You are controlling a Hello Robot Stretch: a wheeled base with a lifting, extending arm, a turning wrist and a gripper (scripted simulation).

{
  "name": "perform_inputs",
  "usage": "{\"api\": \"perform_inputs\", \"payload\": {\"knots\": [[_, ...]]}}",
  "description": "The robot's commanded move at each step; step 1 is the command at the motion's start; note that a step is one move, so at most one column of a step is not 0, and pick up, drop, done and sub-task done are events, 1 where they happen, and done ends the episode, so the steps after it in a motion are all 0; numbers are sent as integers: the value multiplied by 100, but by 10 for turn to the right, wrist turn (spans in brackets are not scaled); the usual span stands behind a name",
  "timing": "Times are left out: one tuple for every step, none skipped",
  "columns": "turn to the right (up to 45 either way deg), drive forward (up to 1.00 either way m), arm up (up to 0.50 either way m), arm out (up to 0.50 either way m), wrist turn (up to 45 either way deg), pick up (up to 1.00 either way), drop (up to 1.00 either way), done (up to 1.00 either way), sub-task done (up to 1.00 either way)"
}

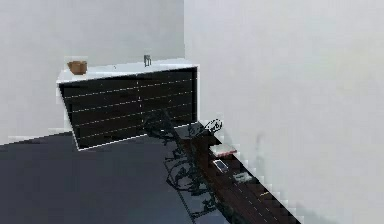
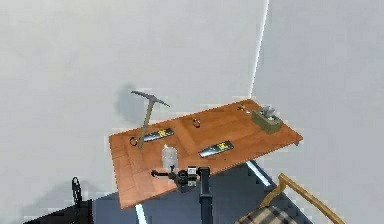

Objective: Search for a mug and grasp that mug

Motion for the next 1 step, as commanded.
{"api": "perform_inputs", "payload": {"knots": [[0,0,10,0,0,0,0,0,0]]}}
